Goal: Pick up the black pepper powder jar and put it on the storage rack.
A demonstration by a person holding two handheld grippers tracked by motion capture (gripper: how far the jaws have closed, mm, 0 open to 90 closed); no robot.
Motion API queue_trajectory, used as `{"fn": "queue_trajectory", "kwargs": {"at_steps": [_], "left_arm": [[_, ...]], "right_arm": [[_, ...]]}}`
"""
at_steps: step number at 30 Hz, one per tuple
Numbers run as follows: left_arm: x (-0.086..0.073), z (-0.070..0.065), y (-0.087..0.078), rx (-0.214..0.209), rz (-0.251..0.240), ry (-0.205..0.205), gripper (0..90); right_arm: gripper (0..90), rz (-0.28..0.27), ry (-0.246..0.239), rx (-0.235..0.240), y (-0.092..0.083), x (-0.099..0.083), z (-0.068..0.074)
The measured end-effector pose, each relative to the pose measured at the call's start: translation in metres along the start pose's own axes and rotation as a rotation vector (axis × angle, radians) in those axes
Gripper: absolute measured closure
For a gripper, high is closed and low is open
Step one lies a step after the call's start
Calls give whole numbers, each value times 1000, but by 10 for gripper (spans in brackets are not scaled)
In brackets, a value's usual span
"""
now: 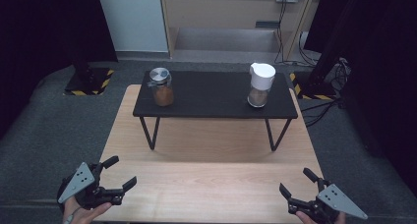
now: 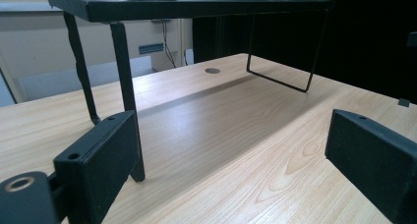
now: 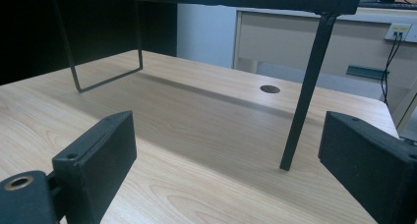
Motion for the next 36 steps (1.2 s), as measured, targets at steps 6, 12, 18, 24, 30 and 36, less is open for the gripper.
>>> {"fn": "queue_trajectory", "kwargs": {"at_steps": [6,12,18,24,30,36], "left_arm": [[1,1,1,-4,-5,-2,49],[1,0,0,-7,-7,-3,49],[1,0,1,-9,-8,-9,49],[1,0,1,-12,-6,-13,49],[1,1,1,-10,-9,-23,49],[0,2,0,-10,-16,-37,48]], "right_arm": [[72,-10,21,-13,-3,-1,-1],[72,-10,27,-9,-2,-1,0],[69,-16,41,-3,-1,-2,0],[68,-21,49,7,0,-2,0],[65,-19,64,26,2,-3,-1],[57,-35,85,47,3,-4,-1]]}}
Point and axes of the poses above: each handheld gripper's, and its own axes: y roughly forward along the jaws, x roughly out of its top, z roughly to its left, the point moved 10 cm from there along y, roughly forward along the jaws, and after that the axes turned 4 degrees about -z, right-handed, at the moved point
